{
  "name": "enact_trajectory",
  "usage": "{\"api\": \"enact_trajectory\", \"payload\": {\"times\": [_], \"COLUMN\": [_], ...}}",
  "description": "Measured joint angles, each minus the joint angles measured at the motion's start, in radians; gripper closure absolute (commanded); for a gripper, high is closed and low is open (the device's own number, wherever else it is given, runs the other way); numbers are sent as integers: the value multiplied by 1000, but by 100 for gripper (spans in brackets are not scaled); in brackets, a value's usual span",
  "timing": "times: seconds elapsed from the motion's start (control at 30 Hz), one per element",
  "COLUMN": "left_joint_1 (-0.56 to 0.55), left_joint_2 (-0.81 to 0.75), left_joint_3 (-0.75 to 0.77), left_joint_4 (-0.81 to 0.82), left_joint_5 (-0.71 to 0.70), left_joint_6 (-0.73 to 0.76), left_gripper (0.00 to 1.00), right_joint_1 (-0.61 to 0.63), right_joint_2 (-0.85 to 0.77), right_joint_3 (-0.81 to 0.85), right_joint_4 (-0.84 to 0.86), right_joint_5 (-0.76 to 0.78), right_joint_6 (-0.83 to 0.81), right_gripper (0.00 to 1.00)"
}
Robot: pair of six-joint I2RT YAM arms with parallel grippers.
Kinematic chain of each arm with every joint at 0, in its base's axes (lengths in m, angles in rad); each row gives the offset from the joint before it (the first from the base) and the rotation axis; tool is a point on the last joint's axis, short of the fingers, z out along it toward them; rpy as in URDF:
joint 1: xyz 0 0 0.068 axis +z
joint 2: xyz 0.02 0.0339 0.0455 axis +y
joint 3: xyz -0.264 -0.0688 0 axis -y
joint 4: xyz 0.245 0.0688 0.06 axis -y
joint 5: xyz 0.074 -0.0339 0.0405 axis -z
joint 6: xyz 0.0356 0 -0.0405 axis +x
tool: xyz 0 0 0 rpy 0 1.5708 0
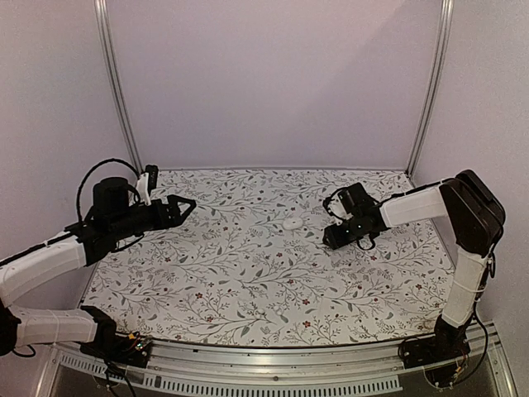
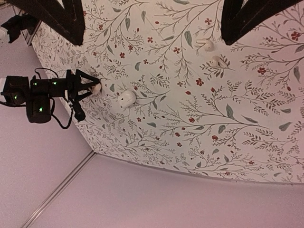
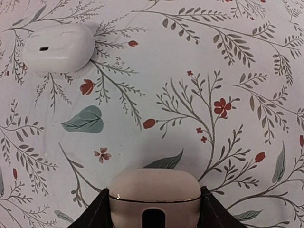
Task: Insert the wireless bluetooth earbuds into the charging case
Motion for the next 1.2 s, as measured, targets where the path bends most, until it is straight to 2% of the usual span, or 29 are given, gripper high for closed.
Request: {"api": "enact_trajectory", "payload": {"times": [0.17,0.43,0.6,0.8,0.93,1.2], "left_joint_1": [-2,-85,-174,-300,-392,-491], "left_joint_2": [21,106,196,364,447,560], "left_joint_3": [0,20,50,153,227,327], "left_joint_4": [0,6,49,82,106,135], "left_joint_5": [-5,15,63,123,157,170], "left_joint_6": [1,-3,-25,-32,-24,-31], "left_gripper": [3,9,18,28,34,40], "right_joint_1": [17,149,249,381,440,525], "right_joint_2": [-21,-207,-327,-427,-471,-484], "right_joint_3": [-26,-154,-180,-205,-224,-262], "right_joint_4": [12,55,122,187,214,255], "right_joint_5": [10,14,31,79,116,255], "right_joint_6": [-14,-90,-130,-182,-212,-277], "right_gripper": [52,54,55,55,56,57]}}
